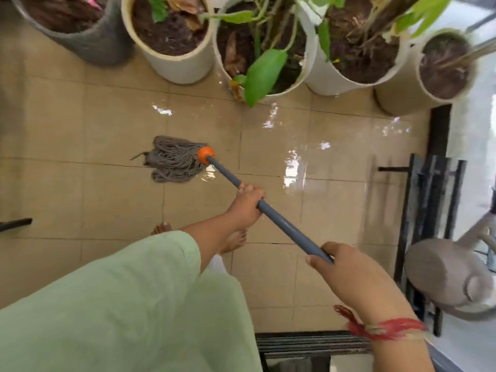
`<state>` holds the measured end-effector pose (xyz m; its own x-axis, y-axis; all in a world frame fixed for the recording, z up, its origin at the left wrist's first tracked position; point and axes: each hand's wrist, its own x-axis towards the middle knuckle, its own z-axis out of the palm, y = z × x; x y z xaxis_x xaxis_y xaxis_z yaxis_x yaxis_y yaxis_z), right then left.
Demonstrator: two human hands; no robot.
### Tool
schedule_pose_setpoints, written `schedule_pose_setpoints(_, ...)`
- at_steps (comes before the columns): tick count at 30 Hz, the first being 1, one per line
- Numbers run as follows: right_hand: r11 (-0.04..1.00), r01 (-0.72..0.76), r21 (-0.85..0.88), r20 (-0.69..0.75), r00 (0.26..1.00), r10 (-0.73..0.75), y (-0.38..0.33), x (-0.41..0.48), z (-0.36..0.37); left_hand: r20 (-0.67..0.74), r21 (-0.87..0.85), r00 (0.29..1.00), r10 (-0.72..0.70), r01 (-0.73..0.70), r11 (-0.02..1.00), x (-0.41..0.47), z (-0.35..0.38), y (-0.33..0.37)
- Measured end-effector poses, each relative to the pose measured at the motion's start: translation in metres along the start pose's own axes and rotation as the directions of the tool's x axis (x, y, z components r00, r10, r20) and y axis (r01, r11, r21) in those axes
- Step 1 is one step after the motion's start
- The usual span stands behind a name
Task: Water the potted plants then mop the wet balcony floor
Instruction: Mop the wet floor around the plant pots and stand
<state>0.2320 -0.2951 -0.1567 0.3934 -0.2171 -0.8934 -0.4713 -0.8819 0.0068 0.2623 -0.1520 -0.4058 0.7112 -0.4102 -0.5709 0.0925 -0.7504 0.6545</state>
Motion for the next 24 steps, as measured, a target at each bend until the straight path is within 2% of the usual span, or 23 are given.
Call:
schedule_pose_setpoints(3,0.992,-0.091,0.09,0.001,0.996,0.091,0.051,-0.003,-0.012,0.132,0.079,0.982,0.136,-0.147,0.986,0.026,0.016,0.062)
schedule_pose_setpoints(6,0.966,-0.177,0.187,0.013,0.984,0.178,0.095,-0.005,-0.017,0.314,0.158,0.919,0.24,-0.299,0.941,0.052,0.03,0.118)
schedule_pose_setpoints(8,0.943,-0.228,0.243,-0.001,0.972,0.235,0.113,-0.004,-0.012,0.44,0.239,0.856,0.269,-0.401,0.885,0.07,0.044,0.147)
schedule_pose_setpoints(10,0.917,-0.271,0.291,-0.014,0.958,0.288,0.12,0.004,0.002,0.494,0.326,0.832,0.254,-0.448,0.833,0.085,0.062,0.162)
schedule_pose_setpoints(14,0.858,-0.322,0.401,-0.017,0.934,0.358,0.11,0.029,0.038,0.478,0.481,0.856,0.197,-0.443,0.757,0.108,0.08,0.162)
schedule_pose_setpoints(16,0.833,-0.341,0.435,-0.047,0.916,0.399,0.097,0.039,0.049,0.45,0.461,0.868,0.212,-0.428,0.777,0.115,0.081,0.15)
schedule_pose_setpoints(19,0.856,-0.332,0.397,-0.184,0.885,0.429,0.074,0.05,0.052,0.379,0.342,0.893,0.243,-0.379,0.86,0.121,0.066,0.131)
schedule_pose_setpoints(22,0.903,-0.282,0.323,-0.297,0.876,0.38,0.052,0.057,0.044,0.311,0.268,0.926,0.214,-0.302,0.915,0.12,0.041,0.126)
schedule_pose_setpoints(24,0.919,-0.262,0.295,-0.284,0.894,0.346,0.044,0.053,0.039,0.311,0.316,0.932,0.185,-0.285,0.905,0.112,0.022,0.126)
